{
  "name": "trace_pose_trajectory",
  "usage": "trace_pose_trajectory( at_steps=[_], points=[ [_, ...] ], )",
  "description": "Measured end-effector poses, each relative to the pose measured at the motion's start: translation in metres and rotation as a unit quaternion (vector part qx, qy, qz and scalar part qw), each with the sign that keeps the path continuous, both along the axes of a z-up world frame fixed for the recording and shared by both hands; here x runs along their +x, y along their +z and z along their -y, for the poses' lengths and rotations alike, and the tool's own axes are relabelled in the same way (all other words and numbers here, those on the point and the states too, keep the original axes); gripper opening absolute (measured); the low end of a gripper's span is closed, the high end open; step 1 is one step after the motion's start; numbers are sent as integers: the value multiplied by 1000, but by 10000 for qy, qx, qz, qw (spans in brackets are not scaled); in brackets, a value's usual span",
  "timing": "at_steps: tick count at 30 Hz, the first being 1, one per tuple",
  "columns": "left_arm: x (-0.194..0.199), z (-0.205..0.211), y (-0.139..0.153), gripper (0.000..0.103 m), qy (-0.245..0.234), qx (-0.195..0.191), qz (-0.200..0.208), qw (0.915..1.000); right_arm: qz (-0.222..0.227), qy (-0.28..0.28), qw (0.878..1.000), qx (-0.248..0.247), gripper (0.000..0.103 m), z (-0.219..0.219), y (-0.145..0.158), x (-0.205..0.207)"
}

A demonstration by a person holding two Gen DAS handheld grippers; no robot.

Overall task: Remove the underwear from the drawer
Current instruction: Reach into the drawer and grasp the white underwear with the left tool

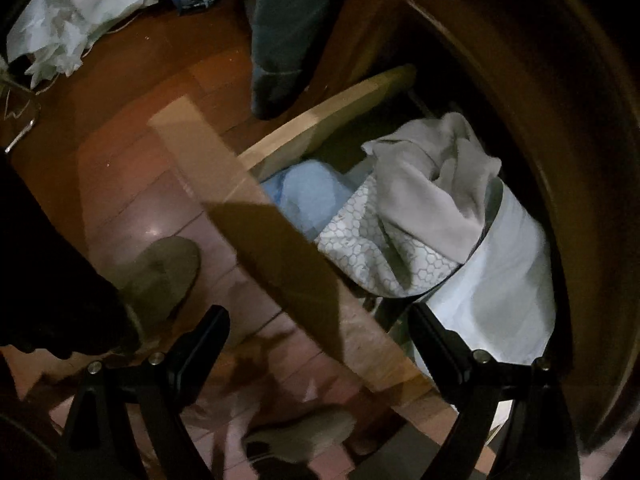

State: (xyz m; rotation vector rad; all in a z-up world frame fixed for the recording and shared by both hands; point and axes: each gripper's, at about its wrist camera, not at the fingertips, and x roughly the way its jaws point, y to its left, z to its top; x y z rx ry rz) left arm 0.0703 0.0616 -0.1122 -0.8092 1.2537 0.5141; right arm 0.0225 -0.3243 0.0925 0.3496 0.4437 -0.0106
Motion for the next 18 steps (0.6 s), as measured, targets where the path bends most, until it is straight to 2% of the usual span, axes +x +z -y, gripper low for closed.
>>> trace_pose_trajectory(
  at_steps=[4,12,14,15,16,18],
  points=[
    [-8,9,-6,94,-188,63,-71,9998,-27,0,10000,11,103,0,-1,0],
    [-17,9,12,94,-499,32,-351,9981,-58,-25,10000,27,103,1,-1,-1],
    [-22,12,-11,94,-523,50,-529,9972,-68,-26,10000,26,103,1,-1,0],
    [-26,6,-16,95,-416,-76,-559,9975,-64,-23,10000,25,103,1,-1,0],
    [-26,4,-17,95,-430,-171,-527,9975,-65,-25,10000,23,103,1,-1,0],
    [-19,8,-11,94,-587,-37,-503,9970,-66,-31,10000,25,103,2,-1,-1]
  ],
)
